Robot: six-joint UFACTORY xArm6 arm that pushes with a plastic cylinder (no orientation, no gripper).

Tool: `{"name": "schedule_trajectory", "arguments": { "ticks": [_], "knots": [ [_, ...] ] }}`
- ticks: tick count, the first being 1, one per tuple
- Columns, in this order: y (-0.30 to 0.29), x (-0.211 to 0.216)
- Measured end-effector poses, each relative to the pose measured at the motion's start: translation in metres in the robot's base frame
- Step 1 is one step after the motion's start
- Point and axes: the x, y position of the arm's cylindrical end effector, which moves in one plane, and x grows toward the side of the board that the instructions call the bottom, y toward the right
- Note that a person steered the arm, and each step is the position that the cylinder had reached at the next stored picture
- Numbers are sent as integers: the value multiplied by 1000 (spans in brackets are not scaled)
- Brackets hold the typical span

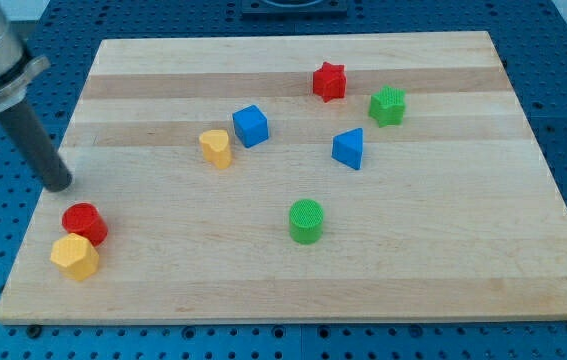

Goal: Move the hexagon towards the bottom right along with green circle

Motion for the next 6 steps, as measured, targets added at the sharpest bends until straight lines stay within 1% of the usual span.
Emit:
{"name": "schedule_trajectory", "arguments": {
  "ticks": [2,3,4,5,6],
  "knots": [
    [11,64],
    [35,87],
    [57,98],
    [61,112],
    [87,114]
  ]
}}
